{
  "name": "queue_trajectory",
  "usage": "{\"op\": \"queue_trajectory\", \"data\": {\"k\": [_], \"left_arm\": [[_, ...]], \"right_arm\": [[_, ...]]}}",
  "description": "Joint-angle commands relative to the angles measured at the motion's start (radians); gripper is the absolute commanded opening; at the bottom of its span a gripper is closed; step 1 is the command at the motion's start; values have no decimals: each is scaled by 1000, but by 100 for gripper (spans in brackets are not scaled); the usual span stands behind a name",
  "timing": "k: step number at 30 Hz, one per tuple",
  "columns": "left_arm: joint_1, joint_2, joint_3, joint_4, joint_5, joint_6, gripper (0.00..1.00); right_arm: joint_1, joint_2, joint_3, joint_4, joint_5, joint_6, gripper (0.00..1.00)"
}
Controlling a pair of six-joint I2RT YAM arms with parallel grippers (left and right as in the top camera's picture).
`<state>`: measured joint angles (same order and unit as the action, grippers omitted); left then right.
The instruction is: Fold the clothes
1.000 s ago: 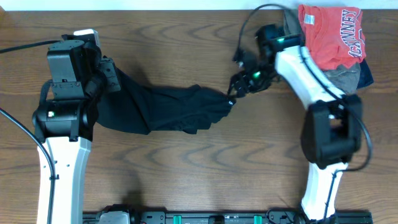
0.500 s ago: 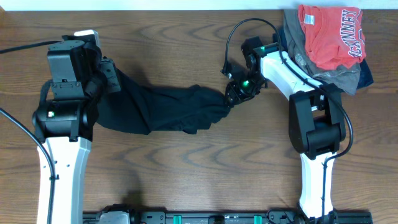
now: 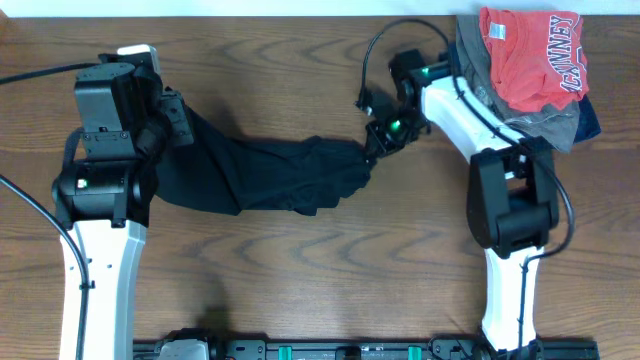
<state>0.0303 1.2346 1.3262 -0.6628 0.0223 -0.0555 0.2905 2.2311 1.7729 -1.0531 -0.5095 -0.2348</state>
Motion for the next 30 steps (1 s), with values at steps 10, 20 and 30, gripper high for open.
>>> {"op": "queue_trajectory", "data": {"k": [10,20,30], "left_arm": [[4,-18,28,14,-5,2,7],[4,-51,28,17,-5,36,42],[3,-6,21,-104,34,35,35]], "right_arm": [[-98,-483,177,-100,194,-6,1],[-237,-631,177,-159,185,-6,1],[-250,-619,174,-187,158,-6,1]]}}
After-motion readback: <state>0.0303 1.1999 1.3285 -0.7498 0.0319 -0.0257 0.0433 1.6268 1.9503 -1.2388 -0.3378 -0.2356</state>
